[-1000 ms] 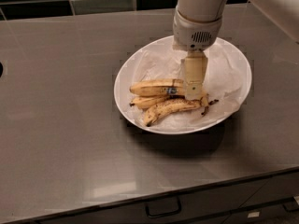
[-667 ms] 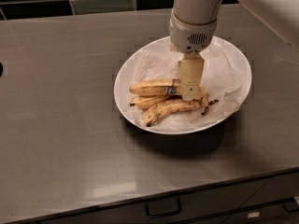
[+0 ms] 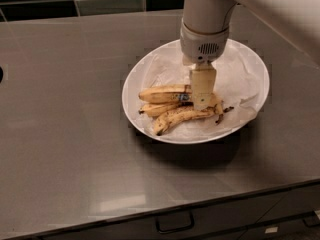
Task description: Pick banana from white bowl
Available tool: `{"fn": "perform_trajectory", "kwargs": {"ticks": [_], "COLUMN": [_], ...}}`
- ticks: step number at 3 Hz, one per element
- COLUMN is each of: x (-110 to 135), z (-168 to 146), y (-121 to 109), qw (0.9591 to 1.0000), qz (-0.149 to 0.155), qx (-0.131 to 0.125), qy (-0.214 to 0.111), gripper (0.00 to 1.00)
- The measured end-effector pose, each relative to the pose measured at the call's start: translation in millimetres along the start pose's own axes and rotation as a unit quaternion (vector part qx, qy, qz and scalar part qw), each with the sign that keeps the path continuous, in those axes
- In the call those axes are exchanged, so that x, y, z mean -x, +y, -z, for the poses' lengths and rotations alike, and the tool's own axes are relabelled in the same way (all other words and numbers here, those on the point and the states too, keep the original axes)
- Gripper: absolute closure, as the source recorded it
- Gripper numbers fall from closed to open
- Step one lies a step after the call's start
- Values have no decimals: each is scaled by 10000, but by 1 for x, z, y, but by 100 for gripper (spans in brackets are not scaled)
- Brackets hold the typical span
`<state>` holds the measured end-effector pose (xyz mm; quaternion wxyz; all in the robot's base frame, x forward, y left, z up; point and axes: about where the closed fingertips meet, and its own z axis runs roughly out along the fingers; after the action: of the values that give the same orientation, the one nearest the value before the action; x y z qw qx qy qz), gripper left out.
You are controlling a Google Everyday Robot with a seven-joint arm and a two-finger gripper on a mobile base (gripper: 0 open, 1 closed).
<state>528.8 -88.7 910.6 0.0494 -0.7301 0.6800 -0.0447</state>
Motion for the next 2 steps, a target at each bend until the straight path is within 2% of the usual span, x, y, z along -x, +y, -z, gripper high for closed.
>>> {"fn": "perform_trajectory", "kwargs": {"ticks": [1,2], "x": [-3,-1], "z": [-6,-11], "y": [6,9], "qw": [9999,9998], "qz": [-24,5], "qx": [69,129], "qy": [94,141], "gripper": [32,33]}}
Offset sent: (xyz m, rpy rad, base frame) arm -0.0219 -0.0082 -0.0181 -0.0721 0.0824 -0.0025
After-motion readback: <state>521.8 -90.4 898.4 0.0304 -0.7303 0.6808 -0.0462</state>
